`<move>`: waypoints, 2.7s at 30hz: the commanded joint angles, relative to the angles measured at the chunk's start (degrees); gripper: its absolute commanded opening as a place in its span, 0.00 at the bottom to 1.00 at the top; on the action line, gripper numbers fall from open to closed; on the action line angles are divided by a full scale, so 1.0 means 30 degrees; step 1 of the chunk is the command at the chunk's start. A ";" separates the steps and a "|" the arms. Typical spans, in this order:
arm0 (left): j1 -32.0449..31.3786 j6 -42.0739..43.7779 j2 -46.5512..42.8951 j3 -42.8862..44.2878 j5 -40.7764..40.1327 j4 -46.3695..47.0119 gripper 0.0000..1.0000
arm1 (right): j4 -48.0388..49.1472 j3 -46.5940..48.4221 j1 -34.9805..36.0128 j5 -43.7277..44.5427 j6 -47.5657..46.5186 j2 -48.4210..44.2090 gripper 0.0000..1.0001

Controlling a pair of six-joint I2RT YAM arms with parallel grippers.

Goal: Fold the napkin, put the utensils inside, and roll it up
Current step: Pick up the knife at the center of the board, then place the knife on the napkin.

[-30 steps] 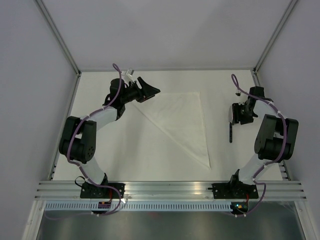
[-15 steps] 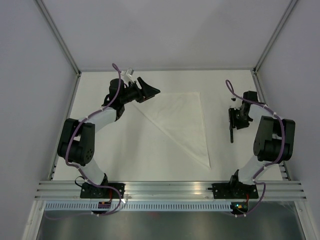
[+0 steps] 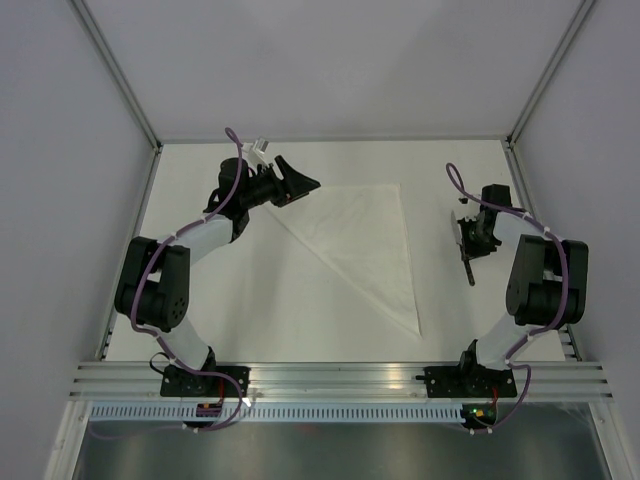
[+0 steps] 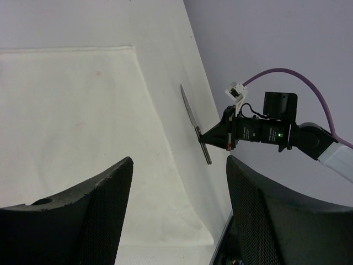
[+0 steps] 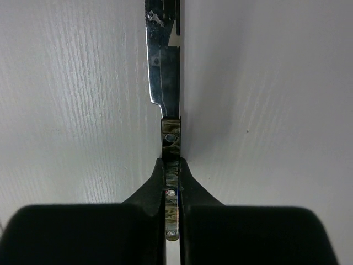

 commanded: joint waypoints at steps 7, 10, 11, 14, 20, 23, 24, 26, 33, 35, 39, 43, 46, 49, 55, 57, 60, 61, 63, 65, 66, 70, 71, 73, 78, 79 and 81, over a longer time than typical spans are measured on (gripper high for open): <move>0.0042 0.1206 -0.0813 0.0259 -0.0590 -0.0710 0.74 | -0.0638 0.1594 0.0044 0.0048 -0.1242 -0.1770 0.00; 0.0275 0.1411 -0.1048 0.0524 -0.1176 -0.1383 0.74 | -0.1428 0.2972 0.0073 -0.0392 -0.1476 -0.2180 0.00; 0.0509 0.1412 -0.1222 0.0554 -0.1467 -0.1617 0.74 | -0.1693 0.3526 0.0218 -0.0393 -0.1593 -0.2357 0.00; 0.1036 0.1324 -0.1545 0.0554 -0.2083 -0.1999 0.74 | -0.2221 0.4291 0.0687 -0.0539 -0.1652 -0.2447 0.00; 0.2941 0.1001 -0.2278 0.0583 -0.3753 -0.3433 0.74 | -0.3102 0.6223 0.4108 -0.1037 -0.1185 -0.1277 0.01; 0.3674 0.1031 -0.2658 0.0554 -0.5010 -0.4138 0.74 | -0.3132 0.7130 0.6103 -0.1242 -0.0804 -0.0223 0.00; 0.3820 0.1060 -0.2717 0.0496 -0.5189 -0.4255 0.74 | -0.3131 0.7396 0.6573 -0.1271 -0.0716 0.0244 0.00; 0.4201 0.1089 -0.2834 0.0554 -0.5483 -0.4606 0.74 | -0.3044 0.8097 0.8183 -0.1184 -0.0511 0.0716 0.00; 0.4875 0.1382 -0.2572 0.0787 -0.6567 -0.5660 0.74 | -0.2723 0.9888 1.2082 -0.0570 -0.0422 0.3350 0.00; 0.5110 0.1353 -0.2513 0.0876 -0.6684 -0.5896 0.74 | -0.2517 1.0151 1.3195 -0.0162 -0.0364 0.3850 0.00; 0.5871 0.1499 -0.2484 0.1022 -0.6978 -0.6336 0.74 | -0.2456 1.1117 1.4952 0.0484 0.0190 0.5545 0.00; 0.6077 0.1646 -0.2425 0.1110 -0.6949 -0.6541 0.74 | -0.2458 1.1997 1.5658 0.0574 0.1071 0.6546 0.00; 0.6194 0.1734 -0.2279 0.1140 -0.6949 -0.6541 0.74 | -0.2283 1.2320 1.6068 0.0922 0.1511 0.6840 0.00; 0.6224 0.1763 -0.2074 0.1140 -0.6803 -0.6483 0.74 | -0.2311 1.2613 1.6508 0.1188 0.1919 0.7045 0.00; 0.6400 0.1734 -0.1927 0.1052 -0.6539 -0.6278 0.74 | -0.2985 1.3464 1.6948 0.0956 0.3209 0.7865 0.01; 0.6487 0.1763 -0.1897 0.1023 -0.6392 -0.6219 0.74 | -0.3131 1.3522 1.7094 0.0896 0.3444 0.8100 0.01; 0.6633 0.1821 -0.1869 0.0964 -0.6217 -0.6190 0.74 | -0.2956 1.3171 1.7417 0.1101 0.3737 0.8159 0.00; 0.6663 0.1851 -0.1868 0.0964 -0.6071 -0.6190 0.74 | -0.2927 1.3054 1.7475 0.1101 0.3796 0.8159 0.00; 0.6779 0.1851 -0.1868 0.0906 -0.5982 -0.6102 0.74 | -0.2897 1.2937 1.7650 0.1160 0.3768 0.8130 0.00; 0.6780 0.1822 -0.1898 0.0760 -0.5894 -0.6014 0.74 | -0.2868 1.2702 1.7710 0.1218 0.3767 0.8072 0.00; 0.6897 0.1793 -0.1898 0.0701 -0.5836 -0.5956 0.74 | -0.2868 1.2644 1.7768 0.1277 0.3796 0.8042 0.00; 0.6956 0.1734 -0.1868 0.0554 -0.5689 -0.5751 0.74 | -0.2809 1.2497 1.7798 0.1307 0.3972 0.7984 0.00; 0.6927 0.1705 -0.1839 0.0525 -0.5689 -0.5721 0.74 | -0.2809 1.2497 1.7798 0.1306 0.4001 0.7983 0.01; 0.6898 0.1675 -0.1810 0.0495 -0.5631 -0.5634 0.74 | -0.2780 1.2409 1.7798 0.1394 0.4031 0.8042 0.01; 0.6927 0.1675 -0.1663 0.0407 -0.5601 -0.5545 0.74 | -0.2516 1.2087 1.7798 0.1307 0.4148 0.8129 0.00; 0.6927 0.1675 -0.1605 0.0378 -0.5543 -0.5545 0.74 | -0.2545 1.1999 1.7798 0.1306 0.4177 0.8188 0.00; 0.6927 0.1646 -0.1576 0.0320 -0.5542 -0.5458 0.74 | -0.2458 1.1882 1.7827 0.1131 0.4236 0.8276 0.00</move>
